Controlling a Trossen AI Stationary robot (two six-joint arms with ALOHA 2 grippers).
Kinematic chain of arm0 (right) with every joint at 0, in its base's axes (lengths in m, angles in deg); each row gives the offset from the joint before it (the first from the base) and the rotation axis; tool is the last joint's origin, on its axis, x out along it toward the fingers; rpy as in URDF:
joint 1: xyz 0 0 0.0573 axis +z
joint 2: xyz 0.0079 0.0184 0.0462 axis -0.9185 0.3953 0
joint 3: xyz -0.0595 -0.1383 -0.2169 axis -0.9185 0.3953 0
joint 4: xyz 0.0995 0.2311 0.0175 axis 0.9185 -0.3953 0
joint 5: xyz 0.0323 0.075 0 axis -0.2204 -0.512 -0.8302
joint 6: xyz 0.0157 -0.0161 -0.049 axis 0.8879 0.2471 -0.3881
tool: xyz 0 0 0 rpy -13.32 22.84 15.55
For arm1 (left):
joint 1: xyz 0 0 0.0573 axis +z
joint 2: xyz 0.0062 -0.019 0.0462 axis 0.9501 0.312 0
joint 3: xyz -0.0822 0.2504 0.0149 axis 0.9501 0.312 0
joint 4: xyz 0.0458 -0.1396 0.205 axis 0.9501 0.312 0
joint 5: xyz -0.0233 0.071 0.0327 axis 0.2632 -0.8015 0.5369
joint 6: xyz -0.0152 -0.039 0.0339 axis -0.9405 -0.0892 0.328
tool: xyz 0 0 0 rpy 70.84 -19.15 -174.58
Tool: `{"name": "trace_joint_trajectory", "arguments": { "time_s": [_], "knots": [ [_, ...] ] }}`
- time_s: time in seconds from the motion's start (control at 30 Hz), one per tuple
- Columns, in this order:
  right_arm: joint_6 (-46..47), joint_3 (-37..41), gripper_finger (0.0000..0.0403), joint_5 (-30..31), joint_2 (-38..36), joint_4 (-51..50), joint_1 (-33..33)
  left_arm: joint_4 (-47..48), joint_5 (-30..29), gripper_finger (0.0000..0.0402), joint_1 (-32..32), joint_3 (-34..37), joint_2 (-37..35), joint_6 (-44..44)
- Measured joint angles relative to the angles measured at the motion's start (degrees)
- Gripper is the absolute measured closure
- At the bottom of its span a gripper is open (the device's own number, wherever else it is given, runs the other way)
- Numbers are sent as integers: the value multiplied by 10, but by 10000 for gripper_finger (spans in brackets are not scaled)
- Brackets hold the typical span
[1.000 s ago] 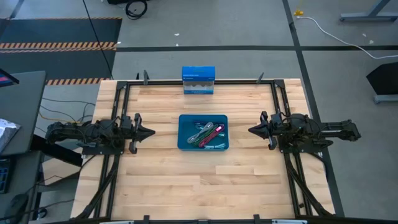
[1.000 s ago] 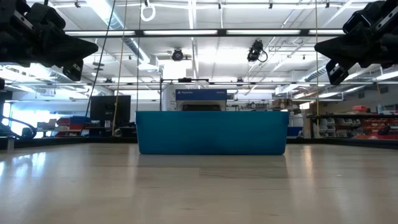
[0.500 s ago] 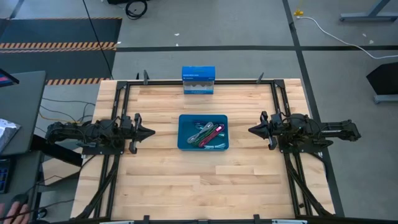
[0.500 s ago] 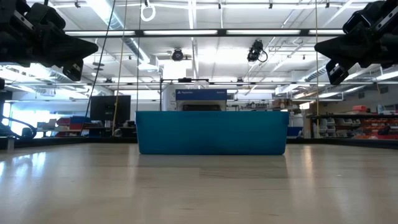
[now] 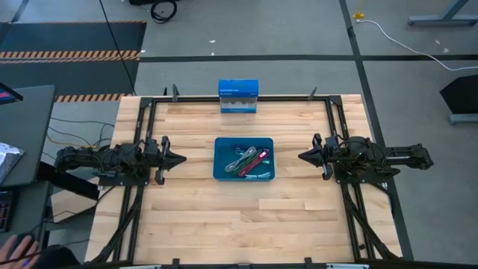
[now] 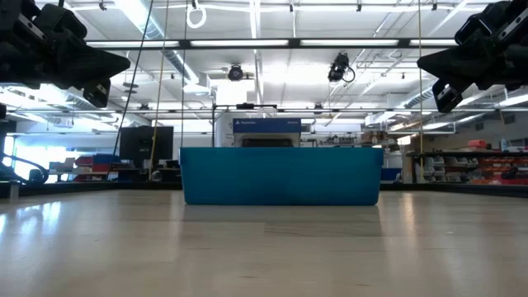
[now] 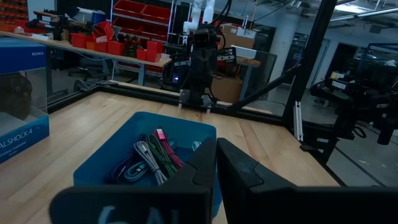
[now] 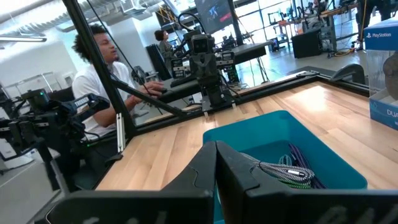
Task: Pick and place USB-C Cables
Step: Return to Home Position
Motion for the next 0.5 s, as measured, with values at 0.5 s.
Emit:
{"name": "trace_joint_trajectory", "arguments": {
  "time_s": [0.5],
  "knots": [
    [0,0,389,0,0,0,0,0,0,379,0,0,0,0]
  ]
}}
